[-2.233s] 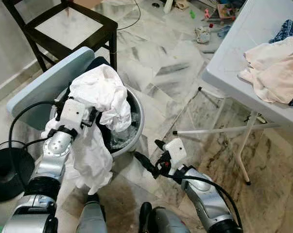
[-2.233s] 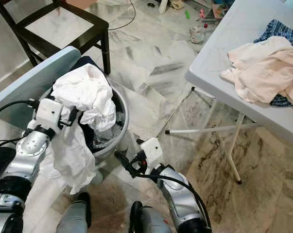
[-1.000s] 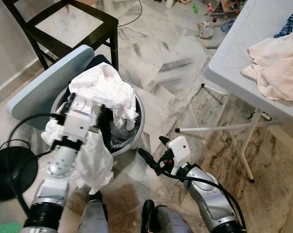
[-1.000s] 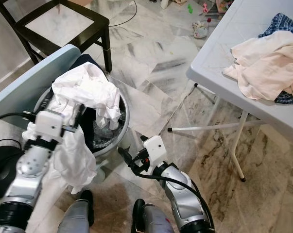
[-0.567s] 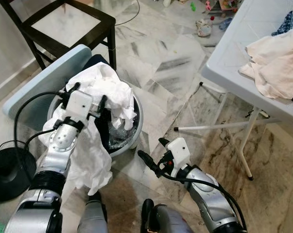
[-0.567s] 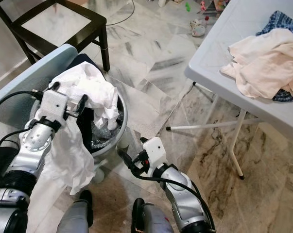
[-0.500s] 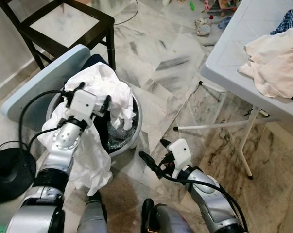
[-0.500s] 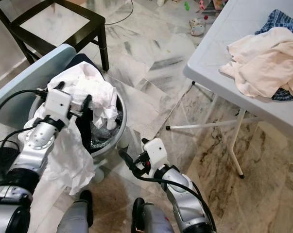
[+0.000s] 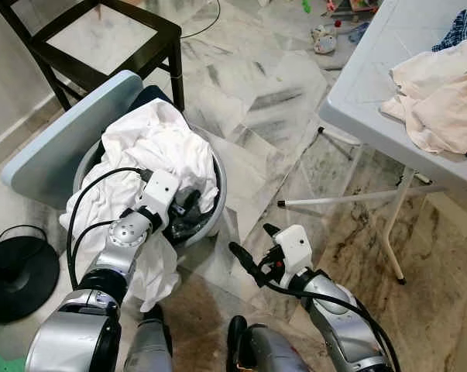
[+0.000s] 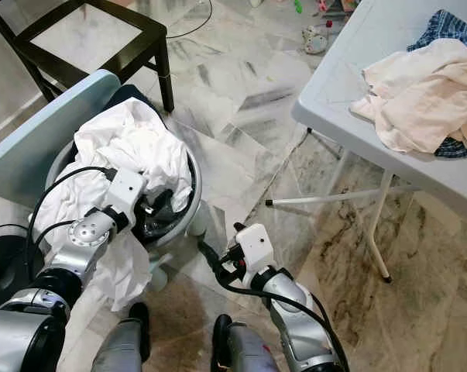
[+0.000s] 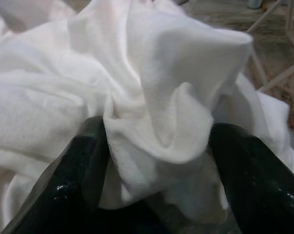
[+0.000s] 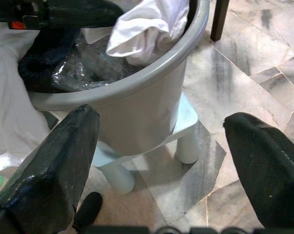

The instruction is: Hang hanger

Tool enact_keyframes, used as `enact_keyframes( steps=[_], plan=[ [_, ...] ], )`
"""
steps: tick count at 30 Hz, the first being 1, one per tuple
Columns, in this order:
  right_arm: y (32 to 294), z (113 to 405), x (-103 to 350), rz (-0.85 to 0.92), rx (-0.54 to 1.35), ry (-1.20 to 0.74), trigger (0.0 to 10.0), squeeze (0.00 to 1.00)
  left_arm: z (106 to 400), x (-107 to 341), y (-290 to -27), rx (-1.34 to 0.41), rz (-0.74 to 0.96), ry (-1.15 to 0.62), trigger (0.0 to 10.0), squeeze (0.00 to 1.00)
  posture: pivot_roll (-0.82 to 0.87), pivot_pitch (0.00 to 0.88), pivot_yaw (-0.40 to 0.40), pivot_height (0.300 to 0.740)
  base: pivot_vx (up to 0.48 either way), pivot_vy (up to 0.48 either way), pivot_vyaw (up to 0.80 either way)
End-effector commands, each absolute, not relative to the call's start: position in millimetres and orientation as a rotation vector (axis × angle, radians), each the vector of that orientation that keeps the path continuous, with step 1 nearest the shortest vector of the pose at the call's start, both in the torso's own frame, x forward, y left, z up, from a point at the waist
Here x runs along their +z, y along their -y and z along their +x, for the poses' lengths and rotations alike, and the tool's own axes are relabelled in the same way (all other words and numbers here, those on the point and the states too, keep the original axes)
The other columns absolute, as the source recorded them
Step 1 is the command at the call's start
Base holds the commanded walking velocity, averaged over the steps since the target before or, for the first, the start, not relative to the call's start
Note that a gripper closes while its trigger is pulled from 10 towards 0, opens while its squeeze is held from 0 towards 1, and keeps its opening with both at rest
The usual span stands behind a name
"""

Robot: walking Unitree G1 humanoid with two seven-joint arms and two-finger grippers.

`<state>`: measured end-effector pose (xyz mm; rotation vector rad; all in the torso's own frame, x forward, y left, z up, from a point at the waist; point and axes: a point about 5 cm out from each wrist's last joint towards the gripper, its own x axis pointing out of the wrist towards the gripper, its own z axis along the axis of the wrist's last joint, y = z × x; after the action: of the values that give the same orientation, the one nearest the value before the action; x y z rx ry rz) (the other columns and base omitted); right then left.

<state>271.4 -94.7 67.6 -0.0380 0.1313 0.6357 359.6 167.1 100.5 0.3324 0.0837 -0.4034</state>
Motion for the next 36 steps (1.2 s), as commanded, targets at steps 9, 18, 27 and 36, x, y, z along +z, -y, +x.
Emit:
enact_keyframes(
  steps=[9,18,27,36],
  plan=[
    [94.9,270.4,60.5,-0.055,0.639,-0.167,10.0,0.00,354.4,90.8,-183.9,-0.344,0.318,-0.130,0.0,0.00,0.08,0.339,-0.139,0.740,0.000,0.000,0.00],
    [90.8,271.8,60.5,-0.052,0.646,-0.164,10.0,0.00,356.5,99.2,-186.3,-0.315,0.315,-0.069,0.0,0.00,0.09,0.337,-0.137,0.740,0.000,0.000,0.00],
    [86.1,272.7,61.1,-0.035,0.666,-0.159,10.0,0.00,361.6,110.4,-180.5,-0.330,0.307,-0.019,0.0,0.00,0.10,0.329,-0.133,0.740,0.000,0.000,0.00],
    [84.6,277.3,61.7,-0.030,0.658,-0.154,10.0,0.00,367.9,149.2,-159.9,-0.460,0.347,0.148,0.0,0.00,0.14,0.320,-0.122,0.740,0.000,0.000,0.00]
  ],
)
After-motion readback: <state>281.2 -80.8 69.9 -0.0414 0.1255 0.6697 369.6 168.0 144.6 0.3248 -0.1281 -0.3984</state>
